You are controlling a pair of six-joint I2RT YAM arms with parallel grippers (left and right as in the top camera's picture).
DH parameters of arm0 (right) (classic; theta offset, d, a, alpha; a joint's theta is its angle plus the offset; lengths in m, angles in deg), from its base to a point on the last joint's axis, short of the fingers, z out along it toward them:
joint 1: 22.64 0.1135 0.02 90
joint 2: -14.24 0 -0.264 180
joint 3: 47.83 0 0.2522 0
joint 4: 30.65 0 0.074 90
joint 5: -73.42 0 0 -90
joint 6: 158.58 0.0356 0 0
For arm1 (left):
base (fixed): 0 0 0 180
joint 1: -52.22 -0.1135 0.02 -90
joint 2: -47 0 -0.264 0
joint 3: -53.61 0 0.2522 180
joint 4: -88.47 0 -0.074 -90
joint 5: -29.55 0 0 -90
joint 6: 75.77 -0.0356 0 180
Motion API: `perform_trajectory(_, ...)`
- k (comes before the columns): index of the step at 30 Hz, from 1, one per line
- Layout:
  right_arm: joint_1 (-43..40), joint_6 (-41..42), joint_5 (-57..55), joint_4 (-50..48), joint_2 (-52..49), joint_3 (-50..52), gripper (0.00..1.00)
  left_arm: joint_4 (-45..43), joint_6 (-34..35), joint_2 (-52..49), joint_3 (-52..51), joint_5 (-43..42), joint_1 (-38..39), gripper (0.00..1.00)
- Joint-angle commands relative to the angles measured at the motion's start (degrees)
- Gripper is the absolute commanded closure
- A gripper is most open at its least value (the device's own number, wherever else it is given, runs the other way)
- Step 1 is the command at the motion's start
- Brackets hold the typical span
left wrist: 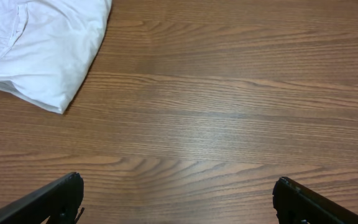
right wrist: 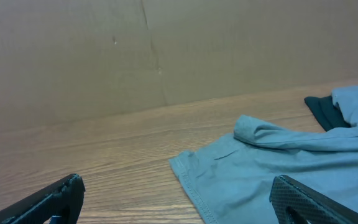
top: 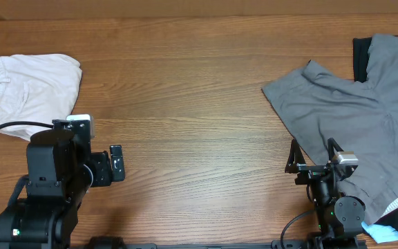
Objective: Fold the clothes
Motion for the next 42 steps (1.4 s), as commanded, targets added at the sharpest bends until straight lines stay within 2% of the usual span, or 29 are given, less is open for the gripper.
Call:
perform_trajectory(1,-0.3,-0.4,-0.4,-0.3,0.4,0.6,0.00,0.0,0.6,0.3,0.0,0.9,-0.2,0.00)
perform_trajectory(6,-0.3,-0.4,-0.4,-0.3,0.4,0.6,0.00,-0.1,-0.1,3.7,-2.2,1.4,-0.2,0.00)
perform_trajectory(11,-0.3,-0.4,-0.4,-0.3,0.4,0.6,0.00,-9.0,-0.1,12.1,-14.3,2.0,-0.2,0.00)
perform_trajectory(15,-0.3,-0.4,-0.4,-0.3,0.4,0.6,0.00,-23.5,0.2,22.0,-31.7,0.5,-0.2,0.00)
perform_trajectory(21,-0.3,-0.4,-0.4,-0.3,0.4,0.6,0.00,-44.7,0.2,36.3,-51.5,-3.0,-0.2,0.00)
perform_trajectory(25,-0.3,-0.4,-0.4,-0.3,0.4,0.6,0.00,-57.0,-0.5,44.3,-60.7,-2.4,-0.2,0.00)
perform_trajectory(29,-0.3,-0.4,-0.4,-0.3,0.4,0.6,0.00,-70.5,-3.2,46.4,-68.0,-3.3,-0.2,0.00)
perform_trajectory(32,-0.3,-0.4,-0.4,-0.3,0.4,0.6,0.00,-65.4,-4.6,47.8,-67.9,-3.5,-0.2,0.00)
perform_trajectory(42,-0.3,-0.4,-0.4,-0.3,0.4,0.6,0.00,-65.4,-4.6,47.9,-67.9,-3.4,-0.2,0.00)
